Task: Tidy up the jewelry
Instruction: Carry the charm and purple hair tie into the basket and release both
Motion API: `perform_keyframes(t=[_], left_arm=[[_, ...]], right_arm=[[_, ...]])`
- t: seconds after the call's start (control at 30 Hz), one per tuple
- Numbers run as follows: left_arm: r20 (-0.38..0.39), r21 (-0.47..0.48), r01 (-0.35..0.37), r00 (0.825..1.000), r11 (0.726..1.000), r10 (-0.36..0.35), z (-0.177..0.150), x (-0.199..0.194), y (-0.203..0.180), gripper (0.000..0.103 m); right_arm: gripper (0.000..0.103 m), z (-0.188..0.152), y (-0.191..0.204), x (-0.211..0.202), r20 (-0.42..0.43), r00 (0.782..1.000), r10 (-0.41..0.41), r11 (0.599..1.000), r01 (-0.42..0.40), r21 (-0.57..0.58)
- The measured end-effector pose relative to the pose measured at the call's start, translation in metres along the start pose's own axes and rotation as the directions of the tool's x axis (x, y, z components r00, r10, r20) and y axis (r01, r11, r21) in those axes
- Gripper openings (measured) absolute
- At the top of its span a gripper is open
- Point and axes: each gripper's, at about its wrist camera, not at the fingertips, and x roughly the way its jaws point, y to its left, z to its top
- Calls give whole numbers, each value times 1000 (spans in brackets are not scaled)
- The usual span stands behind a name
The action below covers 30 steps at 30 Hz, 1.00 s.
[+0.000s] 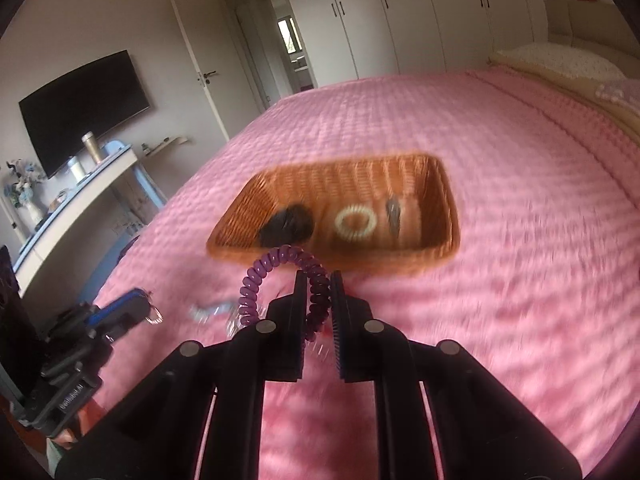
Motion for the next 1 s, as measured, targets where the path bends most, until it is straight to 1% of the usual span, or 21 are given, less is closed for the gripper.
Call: perform_keyframes(t=[0.2,0.3,0.37,0.5,0.57,0.67,0.8,0.9,1.0], left_arm=[[28,-66,8,1000,998,-7,57,53,31,8],[17,-99,2,1000,995,-1,74,85,46,8],[-8,-115,-9,1000,993,8,79,109,56,8],[-69,-148,-18,998,989,8,83,151,77,8],[-103,-184,-2,995,983,-17,83,167,88,8],[-138,-210,0,990,978,-29,80,183,97,8],[-176,-204,-24,984,979,-12,72,196,97,8],[-187,-200,-33,982,979,-5,70,203,96,8],[-197,-199,-27,980,980,-13,69,204,95,9]], right_arm=[[10,47,-1,42,5,998,-63,998,64,-26],[10,67,-5,69,-11,995,-102,994,102,-29],[10,78,-10,90,-38,992,-120,993,119,-25],[10,91,-21,128,-105,987,-125,992,126,-5],[10,92,-24,148,-151,978,-142,990,142,-10],[10,90,-28,169,-203,966,-162,987,162,-13],[10,85,-35,190,-256,953,-162,986,169,7],[10,82,-36,195,-279,948,-157,986,167,13],[10,81,-41,198,-292,947,-132,988,150,39]])
